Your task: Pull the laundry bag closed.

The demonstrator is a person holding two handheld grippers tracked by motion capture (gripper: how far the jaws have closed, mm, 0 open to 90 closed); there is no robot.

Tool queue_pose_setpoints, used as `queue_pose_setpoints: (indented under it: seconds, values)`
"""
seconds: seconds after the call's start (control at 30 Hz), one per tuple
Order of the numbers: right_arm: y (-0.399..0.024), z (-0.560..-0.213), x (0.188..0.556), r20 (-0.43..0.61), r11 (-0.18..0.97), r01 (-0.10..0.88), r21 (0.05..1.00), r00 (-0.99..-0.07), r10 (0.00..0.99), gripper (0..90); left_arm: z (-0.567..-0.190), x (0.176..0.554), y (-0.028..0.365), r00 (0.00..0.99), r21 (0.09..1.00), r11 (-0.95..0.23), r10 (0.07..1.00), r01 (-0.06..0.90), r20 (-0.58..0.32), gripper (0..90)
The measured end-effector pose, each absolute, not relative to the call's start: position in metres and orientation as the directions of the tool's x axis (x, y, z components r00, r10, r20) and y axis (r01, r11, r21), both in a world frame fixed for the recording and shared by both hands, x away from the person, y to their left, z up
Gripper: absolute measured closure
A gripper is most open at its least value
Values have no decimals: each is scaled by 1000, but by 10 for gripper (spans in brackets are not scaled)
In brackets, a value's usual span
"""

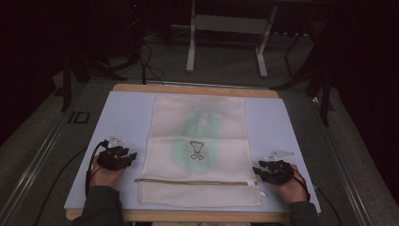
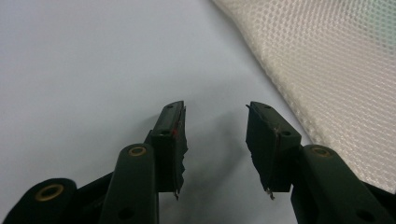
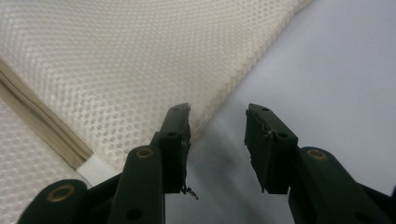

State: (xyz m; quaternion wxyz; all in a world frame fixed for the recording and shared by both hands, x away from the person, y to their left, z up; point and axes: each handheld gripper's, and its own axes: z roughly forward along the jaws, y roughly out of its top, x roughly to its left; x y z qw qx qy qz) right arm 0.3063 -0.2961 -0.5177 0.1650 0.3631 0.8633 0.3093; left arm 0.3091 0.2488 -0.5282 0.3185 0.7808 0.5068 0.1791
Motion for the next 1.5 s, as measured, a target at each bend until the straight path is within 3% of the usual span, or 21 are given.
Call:
queue_pose_setpoints:
  seconds: [0.77,1.0,1.5]
  values:
    - [-273,-512,303,-32,570,497,655,-735,678,587,-526,307,246,473,685,-306,879,661,-64,590]
    - [-251,-505,305,16,563,488,666,-765,644,590,-526,308,246,477,679,-300,875,670,-85,601]
    - [-204,-502,304,-26,648,427,631,-823,567,577,-525,307,243,521,682,-326,849,654,-94,606]
